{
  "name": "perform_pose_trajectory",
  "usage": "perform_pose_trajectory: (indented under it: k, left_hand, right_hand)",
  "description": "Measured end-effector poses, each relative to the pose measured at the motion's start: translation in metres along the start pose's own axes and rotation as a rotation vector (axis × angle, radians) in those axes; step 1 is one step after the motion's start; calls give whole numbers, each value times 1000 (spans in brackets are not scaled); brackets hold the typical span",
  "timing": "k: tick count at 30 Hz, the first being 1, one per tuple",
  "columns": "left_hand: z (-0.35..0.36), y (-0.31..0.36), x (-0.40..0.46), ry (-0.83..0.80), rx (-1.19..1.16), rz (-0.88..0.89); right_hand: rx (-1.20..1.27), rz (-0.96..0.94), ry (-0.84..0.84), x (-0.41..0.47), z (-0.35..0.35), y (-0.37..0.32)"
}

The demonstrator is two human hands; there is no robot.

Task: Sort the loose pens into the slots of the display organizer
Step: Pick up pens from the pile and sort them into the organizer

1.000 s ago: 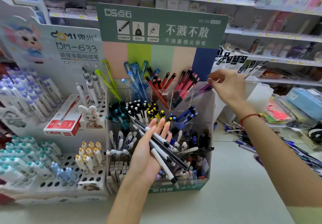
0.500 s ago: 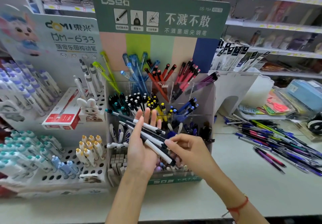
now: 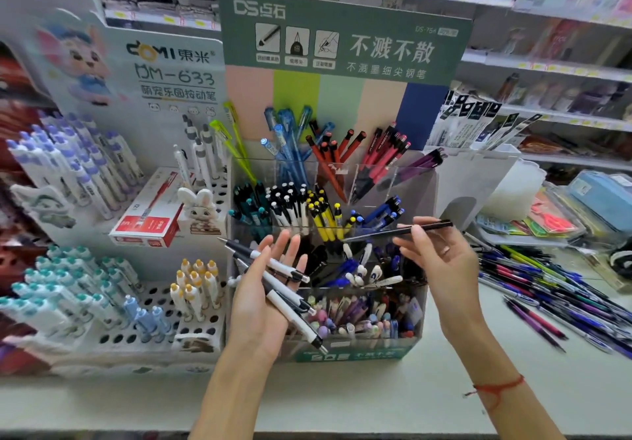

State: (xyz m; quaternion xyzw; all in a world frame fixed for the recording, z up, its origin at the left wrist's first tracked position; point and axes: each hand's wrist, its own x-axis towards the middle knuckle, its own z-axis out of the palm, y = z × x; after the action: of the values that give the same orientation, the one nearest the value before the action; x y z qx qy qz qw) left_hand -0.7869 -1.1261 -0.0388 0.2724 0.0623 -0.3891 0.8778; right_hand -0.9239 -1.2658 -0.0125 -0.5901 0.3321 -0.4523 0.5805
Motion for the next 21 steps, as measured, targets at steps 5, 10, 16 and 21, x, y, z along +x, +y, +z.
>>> perform_pose_trajectory:
  k: [5, 10, 16, 21]
  left_hand:
    - [-15, 12, -3, 34, -10, 2]
    - [-26, 13, -5, 42, -3, -28]
    - [-33, 14, -5, 15, 28, -54]
    - [-37, 19, -5, 23, 2, -57]
  right_hand:
    - [-366, -359, -22, 6, 11, 10]
    - [-569, -403, -251, -3, 34, 45]
    - [-608, -429, -292, -19, 57, 81]
    - [-466, -576, -195, -23, 60, 78]
